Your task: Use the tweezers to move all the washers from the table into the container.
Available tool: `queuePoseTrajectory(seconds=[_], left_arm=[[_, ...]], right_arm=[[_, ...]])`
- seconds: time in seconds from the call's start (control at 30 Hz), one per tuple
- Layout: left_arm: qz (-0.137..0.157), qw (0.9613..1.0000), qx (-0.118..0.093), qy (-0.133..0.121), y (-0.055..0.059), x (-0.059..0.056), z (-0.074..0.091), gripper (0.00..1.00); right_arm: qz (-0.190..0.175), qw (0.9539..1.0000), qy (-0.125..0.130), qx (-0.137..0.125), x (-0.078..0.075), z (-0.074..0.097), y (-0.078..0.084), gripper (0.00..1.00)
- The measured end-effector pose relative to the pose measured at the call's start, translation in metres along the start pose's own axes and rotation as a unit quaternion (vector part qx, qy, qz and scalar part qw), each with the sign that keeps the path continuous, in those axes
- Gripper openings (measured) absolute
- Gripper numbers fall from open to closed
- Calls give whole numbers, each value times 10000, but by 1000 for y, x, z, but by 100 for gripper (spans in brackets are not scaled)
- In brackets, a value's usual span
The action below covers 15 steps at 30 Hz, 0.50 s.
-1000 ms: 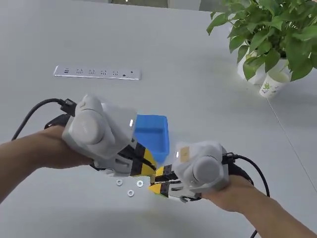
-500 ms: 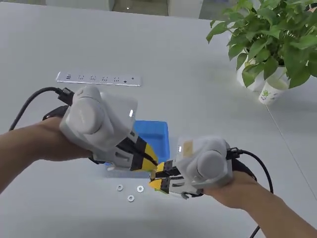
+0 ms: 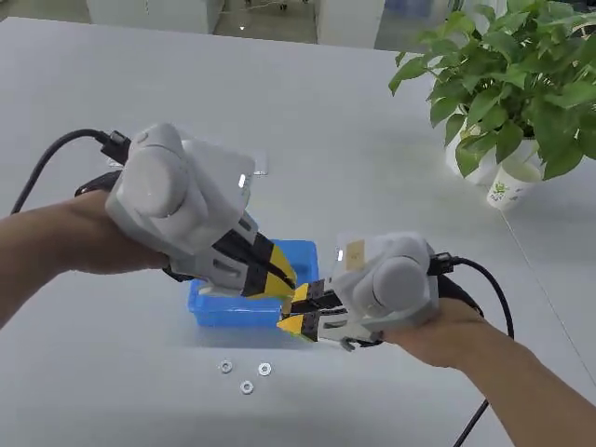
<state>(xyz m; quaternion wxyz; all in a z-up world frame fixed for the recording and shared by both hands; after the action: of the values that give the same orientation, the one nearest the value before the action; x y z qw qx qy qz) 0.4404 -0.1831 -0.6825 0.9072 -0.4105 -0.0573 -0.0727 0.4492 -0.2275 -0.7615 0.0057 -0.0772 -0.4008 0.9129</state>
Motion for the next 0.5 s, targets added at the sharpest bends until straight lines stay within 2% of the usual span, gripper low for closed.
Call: queuePoseTrajectory(seconds=[0.17, 0.5], left_arm=[[-56, 10000, 35, -14, 0, 11, 1, 5], [-71, 9999, 98, 12, 11, 35, -2, 5]], right_arm=[[27, 10000, 36, -4, -10, -2, -2, 11], [54, 10000, 32, 29, -34, -11, 3, 11]])
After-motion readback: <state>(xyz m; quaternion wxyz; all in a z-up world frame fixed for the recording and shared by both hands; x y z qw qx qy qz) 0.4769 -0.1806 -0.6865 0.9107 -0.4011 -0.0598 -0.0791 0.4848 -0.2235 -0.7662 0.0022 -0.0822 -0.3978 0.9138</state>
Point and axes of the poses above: the centre of the closed fingertips' face, and the gripper's own axes: z roughly backward along the fingers, x roughly to its left, y roughly out of its underside, the point moved 5 cm from there along z, roughly backward along the fingers
